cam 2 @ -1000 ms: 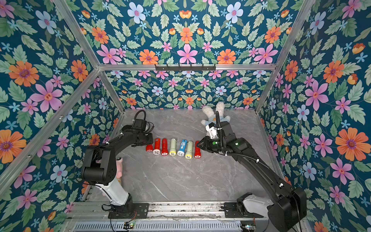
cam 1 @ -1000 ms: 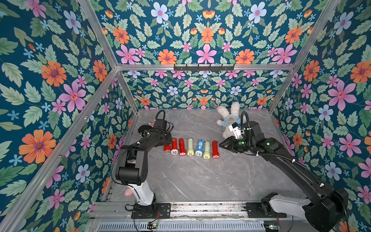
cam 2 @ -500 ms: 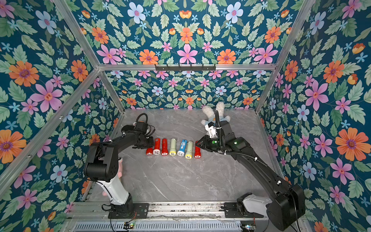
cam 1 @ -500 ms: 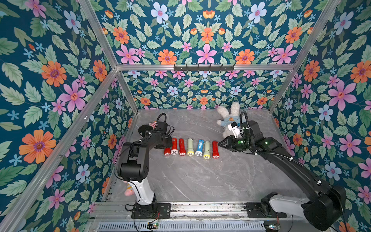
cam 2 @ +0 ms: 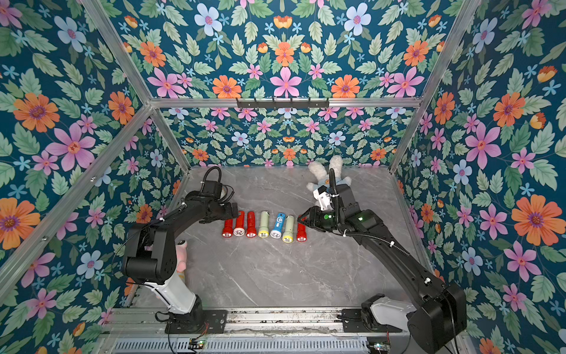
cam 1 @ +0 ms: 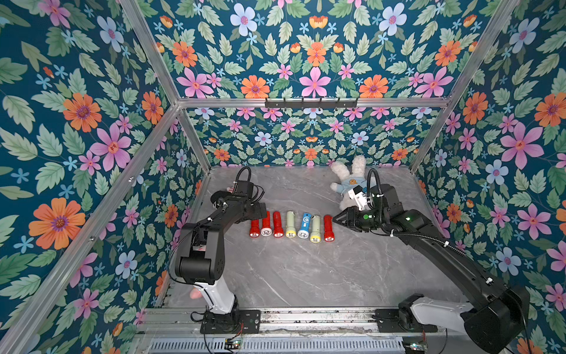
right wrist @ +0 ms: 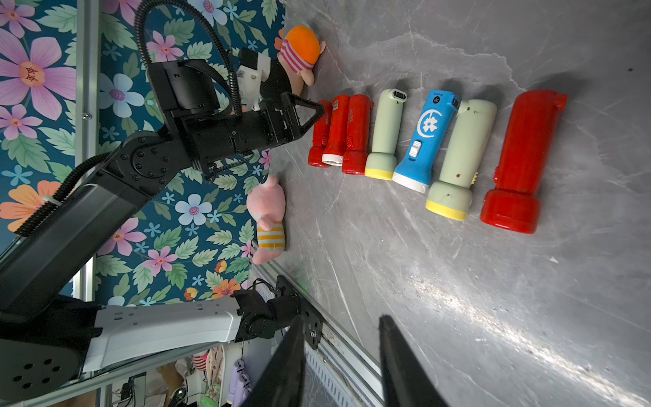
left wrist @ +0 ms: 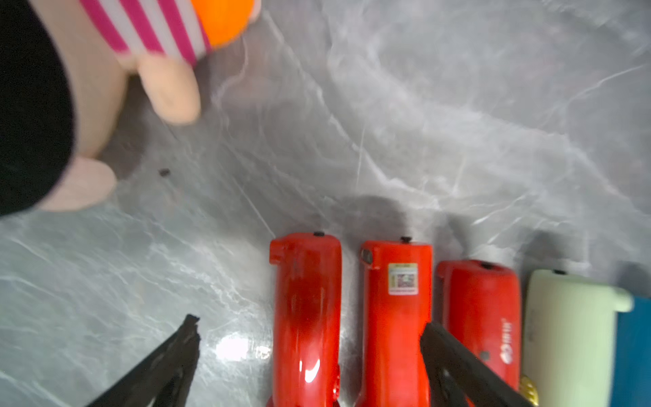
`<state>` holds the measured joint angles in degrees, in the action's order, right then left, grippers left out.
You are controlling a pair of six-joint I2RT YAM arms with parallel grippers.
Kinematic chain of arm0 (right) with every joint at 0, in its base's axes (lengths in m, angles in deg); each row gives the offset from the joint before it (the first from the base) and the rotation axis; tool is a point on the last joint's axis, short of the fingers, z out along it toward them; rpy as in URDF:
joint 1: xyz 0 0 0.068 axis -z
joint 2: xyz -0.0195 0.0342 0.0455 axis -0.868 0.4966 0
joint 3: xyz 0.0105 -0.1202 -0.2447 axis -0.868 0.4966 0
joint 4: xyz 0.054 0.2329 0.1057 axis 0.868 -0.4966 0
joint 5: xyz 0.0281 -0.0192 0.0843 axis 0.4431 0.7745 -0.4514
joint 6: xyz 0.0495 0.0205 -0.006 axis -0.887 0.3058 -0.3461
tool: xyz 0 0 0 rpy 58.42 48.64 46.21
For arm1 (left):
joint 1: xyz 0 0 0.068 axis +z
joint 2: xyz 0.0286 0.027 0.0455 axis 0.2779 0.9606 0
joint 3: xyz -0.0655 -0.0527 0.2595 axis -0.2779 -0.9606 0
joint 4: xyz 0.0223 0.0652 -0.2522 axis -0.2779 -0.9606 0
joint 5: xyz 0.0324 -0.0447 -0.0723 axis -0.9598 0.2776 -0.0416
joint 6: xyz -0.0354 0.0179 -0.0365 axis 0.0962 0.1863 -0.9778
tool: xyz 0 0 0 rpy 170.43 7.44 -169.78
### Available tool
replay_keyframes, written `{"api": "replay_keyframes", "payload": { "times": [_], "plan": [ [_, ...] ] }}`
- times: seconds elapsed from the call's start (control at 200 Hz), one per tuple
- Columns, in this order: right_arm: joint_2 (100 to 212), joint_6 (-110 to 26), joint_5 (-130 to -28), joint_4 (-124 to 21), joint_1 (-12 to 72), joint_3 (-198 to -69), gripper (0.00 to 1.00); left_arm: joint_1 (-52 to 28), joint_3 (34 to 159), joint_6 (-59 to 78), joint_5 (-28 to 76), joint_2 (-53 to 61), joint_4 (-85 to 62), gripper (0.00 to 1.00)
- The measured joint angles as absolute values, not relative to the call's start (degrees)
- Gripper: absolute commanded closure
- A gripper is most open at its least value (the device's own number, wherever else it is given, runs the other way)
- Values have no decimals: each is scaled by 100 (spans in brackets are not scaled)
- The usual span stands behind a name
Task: Close the plug at the bottom of the flashlight
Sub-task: Place the flashlight at the center of the board, then reset both arms
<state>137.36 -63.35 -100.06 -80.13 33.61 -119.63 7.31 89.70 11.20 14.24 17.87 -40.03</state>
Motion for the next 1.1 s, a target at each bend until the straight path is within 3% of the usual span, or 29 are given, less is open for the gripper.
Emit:
{"api": "replay_keyframes", "payload": {
  "times": [0.05, 0.055, 0.06, 0.07, 0.09, 0.35, 0.49, 0.635, 0.835, 1.1],
  "plan": [
    [13692, -6318, -9980, -8077, 3361, -12019, 39, 736, 9003, 1120, 1426, 1612, -4025, 0],
    [13688, -6313, -9976, -8083, 3361, -12024, 35, 736, 9007, 1120, 1426, 1579, -4025, 0],
    [13683, -6313, -9969, -8101, 3361, -12037, 18, 736, 9009, 1118, 1426, 1561, -4027, 0],
    [13674, -6311, -9954, -8125, 3361, -12057, 6, 736, 9014, 1116, 1428, 1511, -4027, 0],
    [13659, -6289, -9934, -8162, 3364, -12089, 1, 738, 9022, 1113, 1428, 1408, -4027, 0],
    [12767, -5511, -8994, -8348, 3462, -12332, 1, 734, 8579, 1194, 1590, -445, -3284, 0],
    [11843, -4995, -7456, -8123, 3471, -11932, 1, 714, 7718, 973, 1354, -1164, -2222, 0],
    [11425, -4597, -6393, -7871, 3912, -11300, 1, 773, 7761, 447, 679, -609, -2055, 0],
    [11618, -4274, -6391, -7428, 5003, -10282, 1, 753, 7680, 497, 1017, 421, -1566, 0],
    [12341, -3491, -6208, -5836, 5210, -8667, 1, 755, 6288, 1762, 1098, 259, 460, 0]
  ]
}}
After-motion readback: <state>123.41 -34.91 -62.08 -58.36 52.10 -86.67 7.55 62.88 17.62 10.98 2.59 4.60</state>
